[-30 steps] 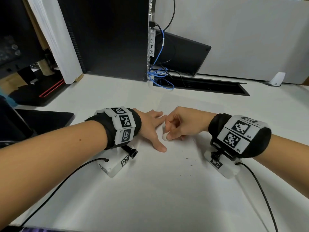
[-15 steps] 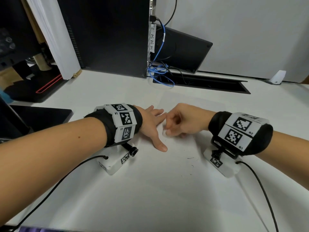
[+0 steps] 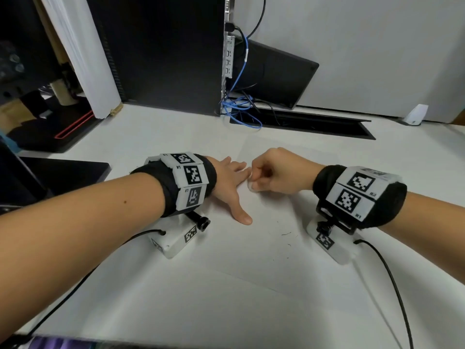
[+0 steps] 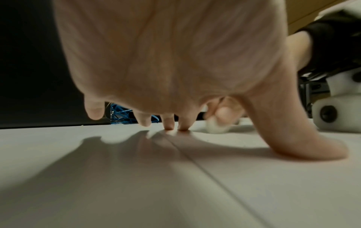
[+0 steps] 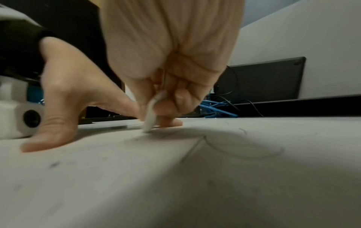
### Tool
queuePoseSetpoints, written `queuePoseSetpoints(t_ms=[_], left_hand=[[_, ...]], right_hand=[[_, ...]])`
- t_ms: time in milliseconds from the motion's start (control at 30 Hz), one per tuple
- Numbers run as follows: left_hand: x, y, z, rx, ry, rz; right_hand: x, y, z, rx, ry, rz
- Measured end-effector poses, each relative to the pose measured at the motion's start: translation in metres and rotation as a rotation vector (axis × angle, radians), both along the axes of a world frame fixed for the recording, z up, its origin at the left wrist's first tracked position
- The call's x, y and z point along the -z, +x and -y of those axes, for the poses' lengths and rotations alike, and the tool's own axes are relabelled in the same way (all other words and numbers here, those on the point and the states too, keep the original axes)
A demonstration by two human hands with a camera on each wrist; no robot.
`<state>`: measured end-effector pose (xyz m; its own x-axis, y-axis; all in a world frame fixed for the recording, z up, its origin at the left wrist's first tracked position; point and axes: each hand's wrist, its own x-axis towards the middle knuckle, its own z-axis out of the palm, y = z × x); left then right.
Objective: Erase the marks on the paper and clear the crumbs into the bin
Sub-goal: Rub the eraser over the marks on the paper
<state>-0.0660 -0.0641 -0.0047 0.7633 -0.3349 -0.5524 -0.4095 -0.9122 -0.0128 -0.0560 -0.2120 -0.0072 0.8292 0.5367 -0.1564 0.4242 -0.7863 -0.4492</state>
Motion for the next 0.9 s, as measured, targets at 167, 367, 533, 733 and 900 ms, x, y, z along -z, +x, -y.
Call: queuePoseSetpoints(t_ms=[167, 367, 533, 733, 900], left_hand=[[-0.001, -0.001, 0.000, -0.006, -0.002, -0.010], [0.000, 0.001, 0.000, -0.004, -0.011, -0.013], [0.001, 0.001, 0.000, -0.004, -0.004, -0.008], [0.001, 0.001, -0.001, -0.003, -0.023, -0.011], [0.001, 0.011, -0.016, -0.025, -0.172, -0.057]], right_hand=[[0.000, 0.001, -0.002, 0.008, -0.011, 0.008], [0.003, -0.001, -0.003, -0.011, 0.011, -0.093], [0.002, -0.001, -0.003, -0.002, 0.027, -0.097], [-0.001, 0.012, 0.008, 0.145, 0.010, 0.112], [-0.007, 0.012, 0.024, 0.228, 0.135, 0.006]])
